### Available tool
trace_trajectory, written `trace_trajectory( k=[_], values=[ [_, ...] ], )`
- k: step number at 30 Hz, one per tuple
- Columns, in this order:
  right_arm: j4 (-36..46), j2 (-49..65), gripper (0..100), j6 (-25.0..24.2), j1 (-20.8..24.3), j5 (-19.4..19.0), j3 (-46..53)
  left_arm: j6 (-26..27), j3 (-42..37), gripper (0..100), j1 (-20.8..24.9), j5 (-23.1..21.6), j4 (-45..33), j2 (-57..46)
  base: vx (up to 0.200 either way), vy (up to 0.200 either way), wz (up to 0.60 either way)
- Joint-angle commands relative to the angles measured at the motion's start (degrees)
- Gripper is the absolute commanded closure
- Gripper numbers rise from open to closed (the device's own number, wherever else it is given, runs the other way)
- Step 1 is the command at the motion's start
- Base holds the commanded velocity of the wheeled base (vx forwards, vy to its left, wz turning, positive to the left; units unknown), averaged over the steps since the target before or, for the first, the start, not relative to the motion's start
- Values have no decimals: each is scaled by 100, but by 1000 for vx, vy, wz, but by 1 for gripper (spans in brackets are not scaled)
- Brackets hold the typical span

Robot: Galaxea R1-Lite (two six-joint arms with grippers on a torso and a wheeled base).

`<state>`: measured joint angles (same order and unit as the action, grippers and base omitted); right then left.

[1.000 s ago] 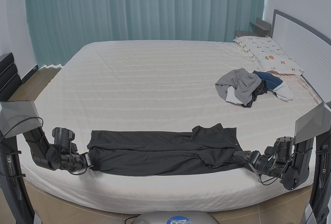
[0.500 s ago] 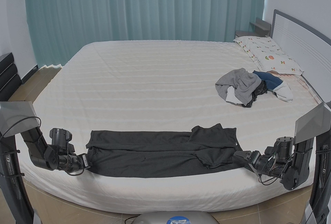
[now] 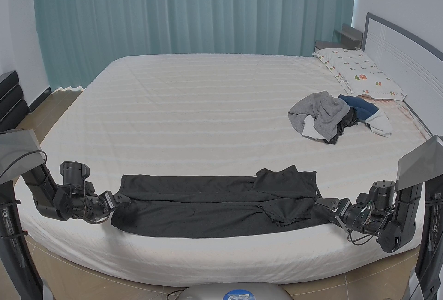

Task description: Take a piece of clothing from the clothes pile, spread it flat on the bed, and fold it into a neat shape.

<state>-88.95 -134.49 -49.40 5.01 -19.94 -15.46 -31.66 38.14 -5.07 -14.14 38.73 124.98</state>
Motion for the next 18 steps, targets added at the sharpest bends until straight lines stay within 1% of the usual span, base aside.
trace_trajectory(
  k=[1,5,8,9,10,12,13,14,18],
  values=[
    [-69,63,0,-26,-53,8,-10,-279,492,0,68,43,-32,18,0,0,0],
    [-61,-43,0,-26,-62,26,-27,-209,826,0,261,61,-32,273,0,0,0],
    [-61,-122,0,-17,-53,26,-27,11,1055,0,340,166,-32,554,0,0,0],
    [-61,-122,0,-17,-53,26,-27,11,1055,0,340,166,-32,554,0,0,0],
    [-61,-157,0,-17,-44,26,-27,301,1213,0,340,333,-23,765,0,0,0],
    [-61,-174,0,-17,-53,26,-27,397,1257,0,340,421,-15,835,0,0,0],
    [-61,-183,0,-17,-44,26,-27,599,1266,0,349,623,38,985,0,0,0],
    [-61,-192,0,-17,-44,17,-27,661,1248,0,349,737,38,1020,0,0,0],
    [-69,-289,0,9,-26,34,-36,696,1151,0,349,816,-32,976,0,0,0]
  ],
)
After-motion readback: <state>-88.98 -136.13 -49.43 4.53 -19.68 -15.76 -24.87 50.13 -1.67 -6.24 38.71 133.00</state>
